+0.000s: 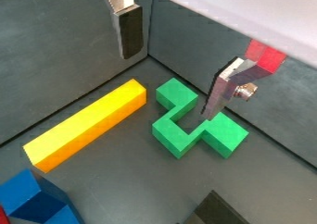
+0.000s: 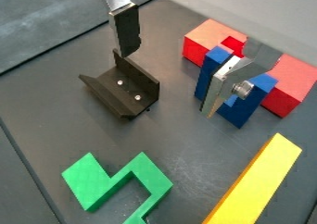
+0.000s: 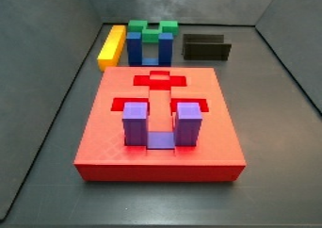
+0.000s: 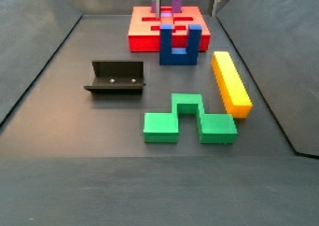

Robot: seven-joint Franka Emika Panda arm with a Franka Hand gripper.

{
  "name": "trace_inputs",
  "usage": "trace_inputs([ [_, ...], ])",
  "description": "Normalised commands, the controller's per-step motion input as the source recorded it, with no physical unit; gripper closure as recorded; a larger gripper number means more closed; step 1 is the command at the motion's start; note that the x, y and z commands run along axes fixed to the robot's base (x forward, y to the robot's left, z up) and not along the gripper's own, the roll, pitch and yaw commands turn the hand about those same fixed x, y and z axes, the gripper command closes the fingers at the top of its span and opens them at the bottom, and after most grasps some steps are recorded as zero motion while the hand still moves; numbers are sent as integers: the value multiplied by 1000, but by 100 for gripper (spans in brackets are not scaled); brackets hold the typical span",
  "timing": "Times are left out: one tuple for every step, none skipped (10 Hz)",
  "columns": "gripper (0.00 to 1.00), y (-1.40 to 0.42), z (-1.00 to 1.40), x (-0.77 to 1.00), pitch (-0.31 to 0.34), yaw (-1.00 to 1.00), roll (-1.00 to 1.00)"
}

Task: Pick up the blue object. Move up. Move to above the board. Insert the blue object.
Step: Pick up the blue object.

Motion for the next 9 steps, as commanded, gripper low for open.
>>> trace_inputs([
  [0, -740, -300, 554, -43, 0, 100],
  [0, -803, -320, 566, -74, 0, 94],
  [0, -820, -331, 577, -84, 0, 91],
  [0, -823, -346, 571, -80, 0, 99],
  [0, -846, -343, 489, -36, 0, 170],
  [0, -797, -343, 229, -9, 0, 211],
  [0, -509, -306, 0, -34, 0, 26],
  [0, -434, -289, 0, -51, 3, 0],
  [0, -460, -300, 0, -41, 14, 0],
])
